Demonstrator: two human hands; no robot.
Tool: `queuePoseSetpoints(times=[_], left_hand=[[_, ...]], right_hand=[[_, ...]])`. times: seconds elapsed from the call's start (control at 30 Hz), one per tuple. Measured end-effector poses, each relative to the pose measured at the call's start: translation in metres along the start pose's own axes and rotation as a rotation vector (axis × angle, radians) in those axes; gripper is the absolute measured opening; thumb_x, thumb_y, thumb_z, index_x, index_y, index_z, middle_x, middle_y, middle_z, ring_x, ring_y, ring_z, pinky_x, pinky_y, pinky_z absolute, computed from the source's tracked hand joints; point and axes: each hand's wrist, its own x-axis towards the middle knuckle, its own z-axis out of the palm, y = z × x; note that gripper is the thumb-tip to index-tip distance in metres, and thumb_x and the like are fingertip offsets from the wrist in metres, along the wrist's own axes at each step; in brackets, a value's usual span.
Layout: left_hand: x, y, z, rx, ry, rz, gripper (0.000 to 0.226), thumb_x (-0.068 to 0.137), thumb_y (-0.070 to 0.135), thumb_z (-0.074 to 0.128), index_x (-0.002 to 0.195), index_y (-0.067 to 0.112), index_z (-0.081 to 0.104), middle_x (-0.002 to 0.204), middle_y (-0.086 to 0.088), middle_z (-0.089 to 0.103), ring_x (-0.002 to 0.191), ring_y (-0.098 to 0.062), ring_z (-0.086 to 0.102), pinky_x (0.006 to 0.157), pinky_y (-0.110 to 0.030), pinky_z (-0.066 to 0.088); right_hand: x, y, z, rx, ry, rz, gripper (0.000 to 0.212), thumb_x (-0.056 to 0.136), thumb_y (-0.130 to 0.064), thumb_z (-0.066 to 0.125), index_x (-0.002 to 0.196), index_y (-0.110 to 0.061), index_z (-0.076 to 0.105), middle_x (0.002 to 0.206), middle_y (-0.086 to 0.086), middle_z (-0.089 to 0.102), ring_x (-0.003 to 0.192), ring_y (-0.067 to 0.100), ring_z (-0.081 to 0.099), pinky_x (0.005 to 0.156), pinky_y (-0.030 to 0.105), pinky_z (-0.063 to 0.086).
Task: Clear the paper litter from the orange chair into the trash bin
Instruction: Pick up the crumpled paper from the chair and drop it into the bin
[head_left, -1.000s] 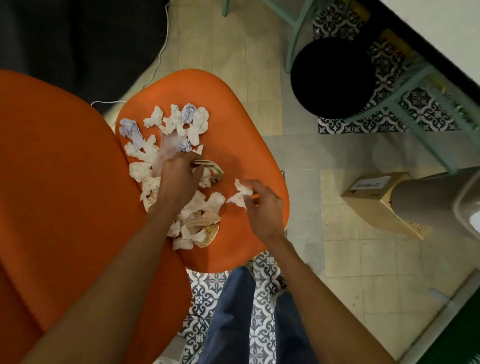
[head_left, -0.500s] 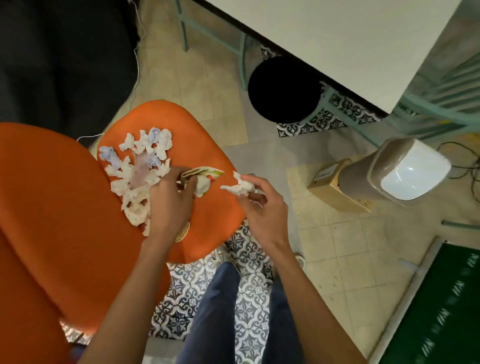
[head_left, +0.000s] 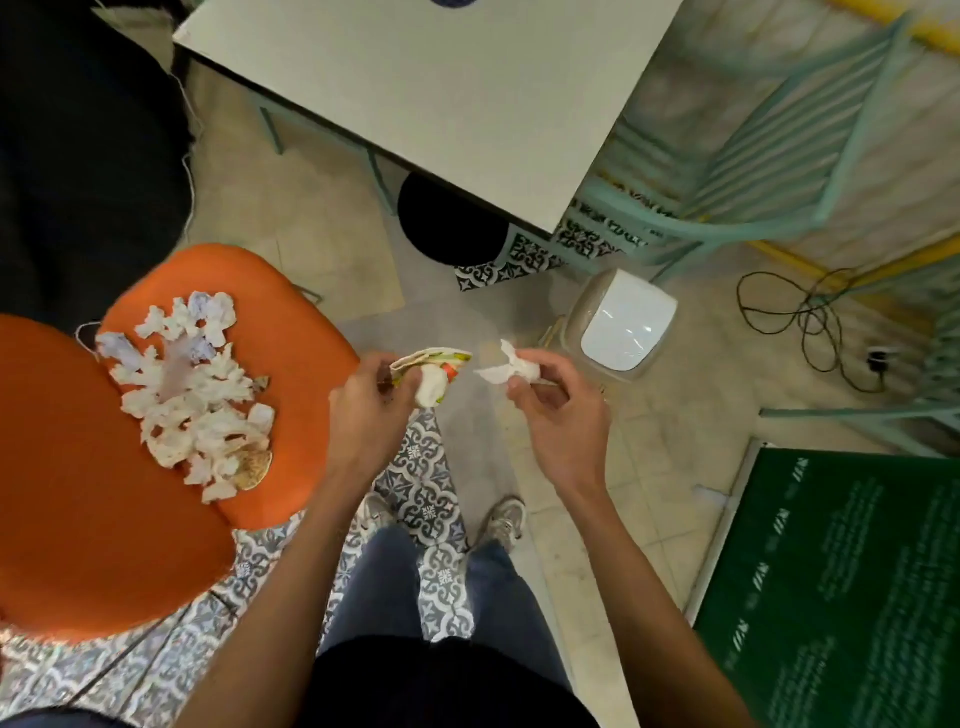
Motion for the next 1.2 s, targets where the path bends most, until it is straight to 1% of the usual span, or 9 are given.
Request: queuePoseSetpoints(times=[0.2,0.33,0.53,0.63,0.73,0.83,0.93,1.0,1.2], left_hand=[[-0.004,0.059,0.039,-0.022,-0.061,0.005,0.028,0.103,0.040,0.064,0.121,0.019,0.064,0.091,0.006,0.071,0.090,-0.022,0.069,0.076,-0.035,0.050],[0.012,0.087,0.063,0.001,-0.139,0.055,0.024,0.102,0.041,0.064,0.116,0.021,0.064,0.094,0.004,0.075,0.089,-0.022,0.071,0.084,-0.044,0.057],[0.060,0.113,0.105,0.030,-0.270,0.081,0.021,0.102,0.038,0.065,0.114,0.020,0.064,0.095,0.003,0.077,0.086,-0.014,0.071,0.079,-0.034,0.056],[0.082,0.121,0.124,0.054,-0.327,0.103,0.019,0.103,0.038,0.065,0.112,0.021,0.063,0.092,0.006,0.076,0.082,-0.005,0.070,0.073,-0.030,0.052],[0.100,0.123,0.139,0.052,-0.376,0.104,0.022,0.103,0.039,0.065,0.114,0.020,0.063,0.097,0.005,0.078,0.086,-0.004,0.071,0.078,-0.029,0.058],[0.119,0.119,0.156,0.054,-0.414,0.099,0.022,0.103,0.040,0.065,0.114,0.021,0.064,0.098,0.004,0.078,0.086,-0.004,0.072,0.077,-0.028,0.060],[0.133,0.113,0.170,0.096,-0.417,0.089,0.022,0.103,0.039,0.065,0.114,0.020,0.065,0.097,0.004,0.077,0.083,0.003,0.069,0.067,-0.008,0.049],[0.138,0.109,0.176,0.099,-0.414,0.086,0.021,0.103,0.038,0.065,0.114,0.020,0.065,0.098,0.004,0.077,0.084,0.003,0.069,0.066,-0.004,0.047],[0.139,0.096,0.208,0.118,-0.372,0.060,0.025,0.102,0.041,0.067,0.114,0.019,0.064,0.097,0.003,0.077,0.085,-0.009,0.072,0.079,-0.034,0.061]], right_hand=[[0.012,0.027,-0.082,-0.090,0.192,0.058,0.022,0.093,-0.022,0.083,0.112,-0.030,0.074,0.096,-0.013,0.078,0.084,0.008,0.073,0.080,0.022,0.060],[0.034,0.050,-0.117,-0.123,0.302,0.150,0.021,0.093,-0.023,0.082,0.112,-0.026,0.072,0.093,-0.014,0.078,0.085,0.002,0.073,0.078,0.017,0.057],[0.087,0.080,-0.131,-0.237,0.395,0.258,0.016,0.093,-0.016,0.079,0.105,-0.020,0.070,0.084,-0.019,0.069,0.079,-0.016,0.064,0.074,0.002,0.047],[0.114,0.097,-0.125,-0.314,0.410,0.294,0.012,0.092,-0.015,0.077,0.102,-0.019,0.070,0.079,-0.018,0.068,0.071,-0.008,0.065,0.072,0.001,0.044],[0.140,0.118,-0.118,-0.392,0.387,0.320,0.007,0.092,-0.016,0.077,0.094,-0.017,0.070,0.079,-0.007,0.072,0.069,0.009,0.065,0.069,-0.001,0.038],[0.169,0.141,-0.112,-0.423,0.369,0.379,0.008,0.087,-0.016,0.079,0.088,-0.017,0.071,0.079,-0.002,0.075,0.075,0.021,0.070,0.064,0.014,0.037],[0.195,0.166,-0.107,-0.479,0.329,0.424,0.008,0.085,-0.013,0.079,0.092,-0.017,0.075,0.085,0.002,0.079,0.082,0.026,0.075,0.074,0.022,0.044],[0.209,0.176,-0.105,-0.528,0.277,0.441,0.010,0.088,-0.013,0.077,0.097,-0.018,0.077,0.093,0.004,0.081,0.088,0.029,0.076,0.080,0.026,0.052],[0.242,0.198,-0.103,-0.673,0.130,0.413,0.018,0.097,-0.011,0.066,0.113,-0.017,0.074,0.110,0.011,0.076,0.101,0.032,0.073,0.084,0.031,0.056]])
